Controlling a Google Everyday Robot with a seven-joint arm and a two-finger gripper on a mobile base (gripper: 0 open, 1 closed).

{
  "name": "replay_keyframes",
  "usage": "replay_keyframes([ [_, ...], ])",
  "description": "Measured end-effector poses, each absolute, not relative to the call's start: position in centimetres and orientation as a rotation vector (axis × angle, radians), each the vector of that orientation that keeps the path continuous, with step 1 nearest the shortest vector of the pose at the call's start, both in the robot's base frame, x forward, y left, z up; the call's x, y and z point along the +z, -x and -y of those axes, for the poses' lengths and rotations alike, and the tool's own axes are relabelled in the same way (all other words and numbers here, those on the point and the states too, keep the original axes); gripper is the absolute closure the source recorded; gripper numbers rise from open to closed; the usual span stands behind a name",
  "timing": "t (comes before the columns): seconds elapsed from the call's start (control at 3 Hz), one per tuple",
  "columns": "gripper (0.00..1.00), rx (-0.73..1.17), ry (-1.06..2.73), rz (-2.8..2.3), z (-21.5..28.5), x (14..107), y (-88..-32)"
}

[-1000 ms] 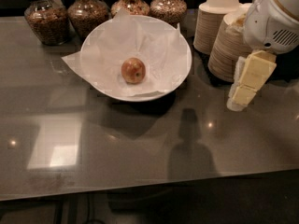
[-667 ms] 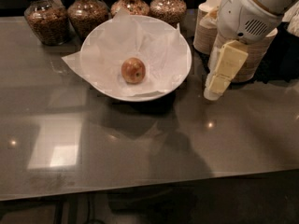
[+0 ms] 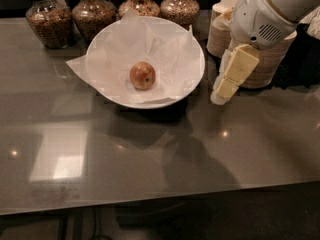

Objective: Pick apple from white bowl

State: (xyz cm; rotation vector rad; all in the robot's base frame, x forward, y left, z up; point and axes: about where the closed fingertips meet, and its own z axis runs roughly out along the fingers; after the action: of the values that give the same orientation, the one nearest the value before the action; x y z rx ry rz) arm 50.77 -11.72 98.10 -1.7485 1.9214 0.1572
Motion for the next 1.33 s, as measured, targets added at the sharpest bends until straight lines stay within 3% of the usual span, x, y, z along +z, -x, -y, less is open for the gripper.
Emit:
replay_keyframes([
  [0.67,0.0,0.349,1.655,-1.784,6.9,97.6,-56.0],
  [1.33,0.1,0.436,1.678,-1.75,3.4,95.4,-58.7],
])
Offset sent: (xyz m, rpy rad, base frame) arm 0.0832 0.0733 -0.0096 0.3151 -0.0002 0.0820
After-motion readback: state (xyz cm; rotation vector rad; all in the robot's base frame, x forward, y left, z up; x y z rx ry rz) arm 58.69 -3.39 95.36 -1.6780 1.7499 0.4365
